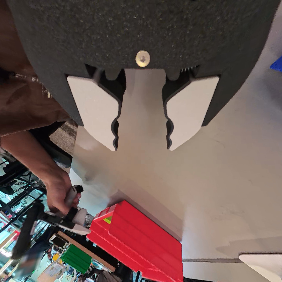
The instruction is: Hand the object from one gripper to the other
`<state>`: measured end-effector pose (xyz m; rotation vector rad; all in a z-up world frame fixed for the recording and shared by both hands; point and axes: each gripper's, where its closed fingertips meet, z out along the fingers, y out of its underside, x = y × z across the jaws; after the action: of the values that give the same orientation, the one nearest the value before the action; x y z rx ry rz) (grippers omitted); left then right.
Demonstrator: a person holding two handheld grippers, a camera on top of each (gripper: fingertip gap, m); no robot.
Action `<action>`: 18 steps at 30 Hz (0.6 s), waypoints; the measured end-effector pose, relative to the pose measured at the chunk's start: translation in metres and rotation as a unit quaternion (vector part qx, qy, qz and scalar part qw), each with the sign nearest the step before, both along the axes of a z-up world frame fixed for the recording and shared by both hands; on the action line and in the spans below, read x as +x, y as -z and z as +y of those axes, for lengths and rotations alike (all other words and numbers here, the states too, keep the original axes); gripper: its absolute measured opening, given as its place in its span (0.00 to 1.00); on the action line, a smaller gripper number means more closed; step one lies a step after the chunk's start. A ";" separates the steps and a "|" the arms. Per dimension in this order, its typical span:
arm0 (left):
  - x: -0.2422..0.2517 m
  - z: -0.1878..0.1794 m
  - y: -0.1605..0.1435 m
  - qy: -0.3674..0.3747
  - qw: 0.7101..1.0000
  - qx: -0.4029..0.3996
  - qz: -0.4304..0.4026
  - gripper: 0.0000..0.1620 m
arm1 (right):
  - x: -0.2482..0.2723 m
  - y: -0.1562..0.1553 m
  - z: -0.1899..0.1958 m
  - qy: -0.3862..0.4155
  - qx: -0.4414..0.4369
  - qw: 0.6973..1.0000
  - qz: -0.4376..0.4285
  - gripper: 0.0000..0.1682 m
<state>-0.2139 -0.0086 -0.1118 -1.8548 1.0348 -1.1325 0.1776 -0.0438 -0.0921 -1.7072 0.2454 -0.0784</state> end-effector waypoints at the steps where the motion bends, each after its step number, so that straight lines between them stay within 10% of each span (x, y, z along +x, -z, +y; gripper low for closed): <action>1: -0.003 0.000 -0.008 -0.002 1.000 0.003 -0.009 0.37 | -0.003 0.000 0.003 -0.009 0.001 1.000 0.001 0.25; 8: -0.101 0.114 -0.087 -0.243 0.970 0.030 0.006 0.27 | -0.017 0.010 0.016 -0.037 -0.034 0.998 -0.030 0.26; 18: -0.191 0.304 0.021 -0.490 0.828 -0.185 0.199 0.32 | -0.024 0.018 0.015 -0.063 -0.038 0.997 0.013 0.26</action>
<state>-0.4048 0.2959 -0.1330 -2.5118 -0.0803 -0.3151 0.1538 -0.0288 -0.1097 -1.7969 0.1557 0.0290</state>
